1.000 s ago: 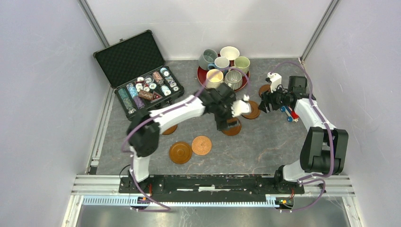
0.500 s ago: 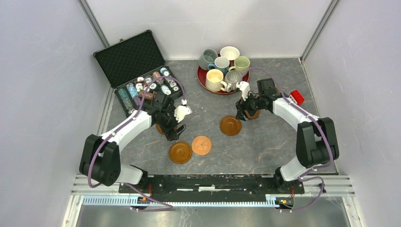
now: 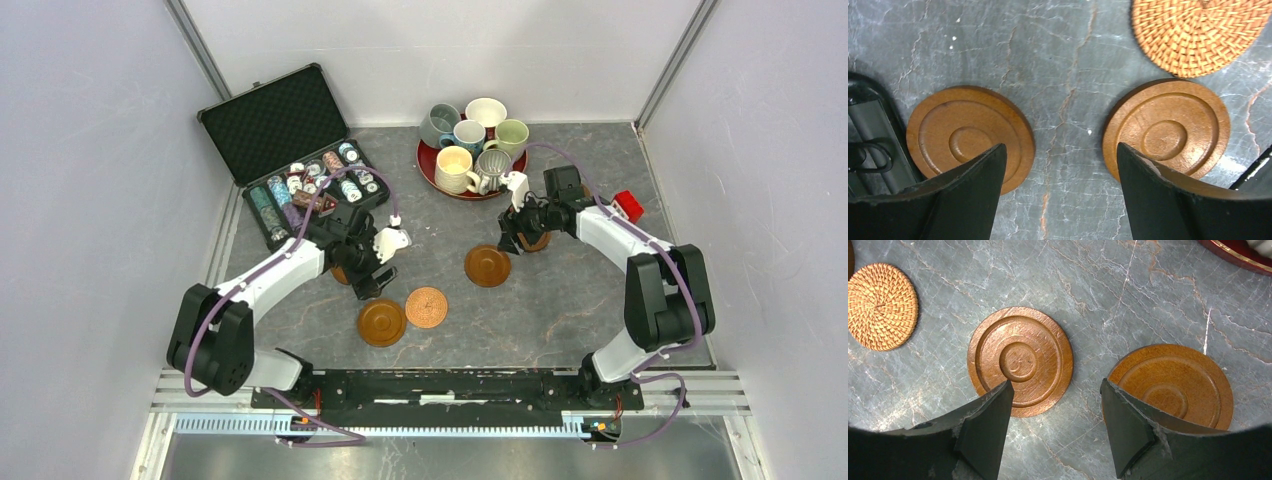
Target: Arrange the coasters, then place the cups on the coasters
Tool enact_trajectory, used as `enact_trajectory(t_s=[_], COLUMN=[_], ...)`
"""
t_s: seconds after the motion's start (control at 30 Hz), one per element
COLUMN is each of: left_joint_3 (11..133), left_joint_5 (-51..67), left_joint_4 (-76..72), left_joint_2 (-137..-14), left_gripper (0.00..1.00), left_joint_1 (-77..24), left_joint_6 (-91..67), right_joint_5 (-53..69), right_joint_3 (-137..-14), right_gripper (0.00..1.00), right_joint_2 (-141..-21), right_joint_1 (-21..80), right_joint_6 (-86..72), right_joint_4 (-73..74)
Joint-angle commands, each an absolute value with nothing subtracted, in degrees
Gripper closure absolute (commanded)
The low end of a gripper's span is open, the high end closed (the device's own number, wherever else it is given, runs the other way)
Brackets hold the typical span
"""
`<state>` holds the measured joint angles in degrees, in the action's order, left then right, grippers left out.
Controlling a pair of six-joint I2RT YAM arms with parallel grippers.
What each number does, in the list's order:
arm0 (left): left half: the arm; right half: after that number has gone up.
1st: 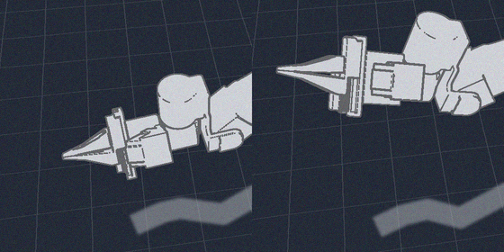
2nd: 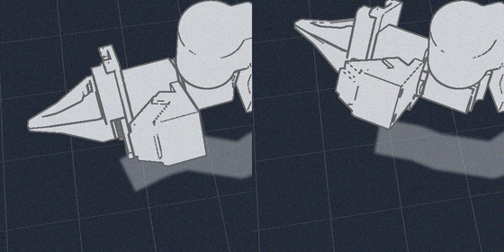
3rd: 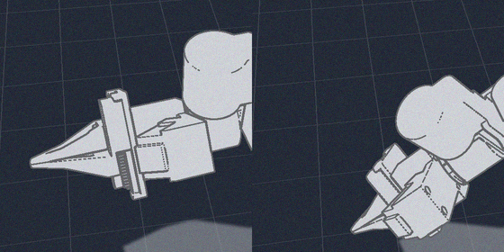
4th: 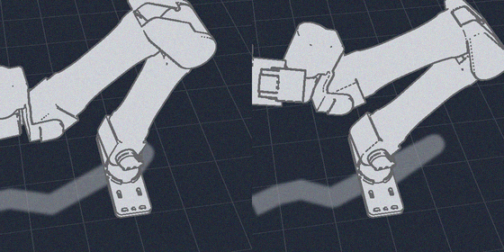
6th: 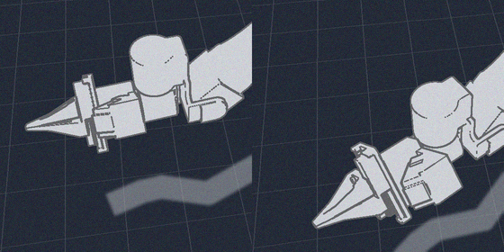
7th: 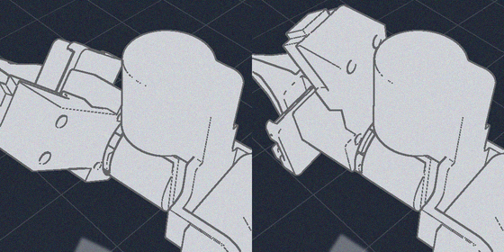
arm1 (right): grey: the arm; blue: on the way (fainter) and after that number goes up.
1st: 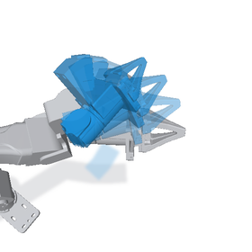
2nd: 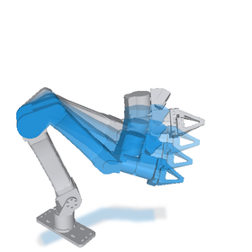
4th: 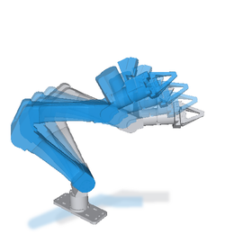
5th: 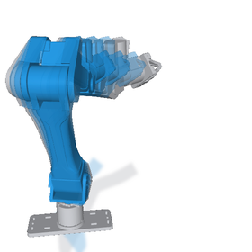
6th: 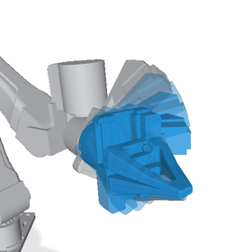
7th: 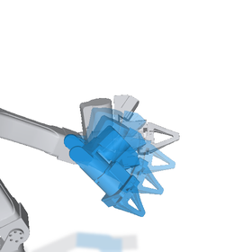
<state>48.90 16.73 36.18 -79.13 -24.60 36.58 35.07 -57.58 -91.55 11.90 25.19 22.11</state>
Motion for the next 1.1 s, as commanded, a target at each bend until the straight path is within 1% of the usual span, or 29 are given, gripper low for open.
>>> enact_trajectory(t_s=[0.0,0.03,0.1,0.17,0.23,0.37,0.57,0.8,1.07], left_joint_3=[51.9,52.0,51.9,51.3,50.3,46.8,40.0,35.7,37.6], left_joint_5=[14.3,13.7,16.5,20.0,20.9,23.0,22.1,13.7,11.5], left_joint_4=[35.6,36.1,37.7,38.6,39.7,39.7,34.0,26.7,22.2], left_joint_2=[-81.5,-81.9,-81.0,-79.1,-77.5,-74.9,-72.0,-72.6,-77.7], left_gripper=[0.15,0.16,0.16,0.13,0.12,0.13,0.15,0.16,0.31], left_joint_1=[-21.3,-21.2,-21.1,-21.7,-23.8,-24.1,-26.0,-33.8,-33.8], left_joint_6=[37.9,38.5,39.2,39.4,39.9,41.3,42.7,41.5,39.6], right_joint_5=[37.1,37.3,37.5,38.3,40.3,38.7,36.8,36.9,35.7], right_joint_3=[-56.1,-56.0,-56.0,-55.8,-55.7,-55.5,-57.6,-57.8,-57.4], right_gripper=[0.28,0.28,0.28,0.28,0.29,0.30,0.31,0.32,0.33], right_joint_2=[-88.4,-88.3,-88.3,-88.4,-88.4,-88.5,-92.5,-93.6,-92.9], right_joint_1=[11.9,11.8,11.8,11.9,12.5,18.2,25.9,27.2,27.3], right_joint_6=[24.2,24.2,24.2,24.2,23.9,24.0,23.4,22.4,22.4], right_joint_4=[20.3,20.4,20.3,20.4,20.2,18.9,17.5,16.6,16.6])
